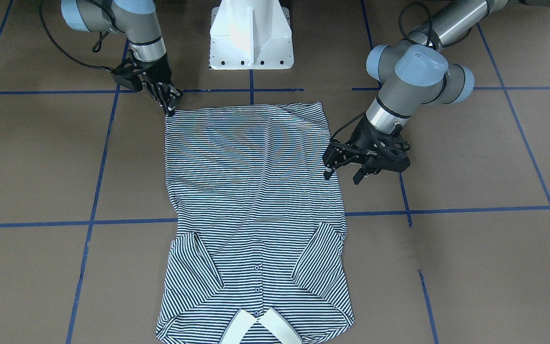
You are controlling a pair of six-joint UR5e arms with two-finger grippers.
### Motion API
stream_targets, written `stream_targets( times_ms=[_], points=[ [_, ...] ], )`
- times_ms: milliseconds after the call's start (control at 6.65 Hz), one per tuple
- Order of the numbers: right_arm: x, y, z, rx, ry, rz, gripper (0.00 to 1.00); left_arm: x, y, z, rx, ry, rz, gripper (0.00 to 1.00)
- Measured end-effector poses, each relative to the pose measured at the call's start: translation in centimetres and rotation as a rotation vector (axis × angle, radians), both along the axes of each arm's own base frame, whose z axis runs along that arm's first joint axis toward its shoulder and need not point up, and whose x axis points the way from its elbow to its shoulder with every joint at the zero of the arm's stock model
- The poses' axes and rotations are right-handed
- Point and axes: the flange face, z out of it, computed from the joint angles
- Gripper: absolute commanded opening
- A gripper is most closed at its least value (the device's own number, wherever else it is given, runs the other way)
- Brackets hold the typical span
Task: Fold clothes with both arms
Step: 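Move the left gripper down to the hem corner nearest it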
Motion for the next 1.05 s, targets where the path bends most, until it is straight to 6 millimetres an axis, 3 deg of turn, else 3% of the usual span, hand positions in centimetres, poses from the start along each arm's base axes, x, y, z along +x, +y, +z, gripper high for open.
stream_targets(
  times_ms=[301,451,751,902,1052],
  points=[
    [0.4,-0.1,-0.6,0.010,-0.012,0.009,0.00,1.7,2.0,0.0,-0.030,0.003,-0.012,0.83],
    [1.0,-0.1,-1.3,0.014,-0.025,0.012,0.00,3.0,4.8,-0.4,-0.083,0.006,-0.028,0.81],
    [1.9,0.0,-2.2,0.018,-0.045,0.014,0.00,4.5,14.0,-1.6,-0.222,-0.036,-0.023,0.81],
    [2.2,0.0,-2.3,0.018,-0.048,0.013,0.00,5.7,18.9,-1.0,-0.274,-0.066,-0.014,0.77],
    [2.4,0.1,-2.4,0.017,-0.050,0.013,0.00,6.8,22.5,-0.1,-0.303,-0.090,-0.012,0.67]
  ],
)
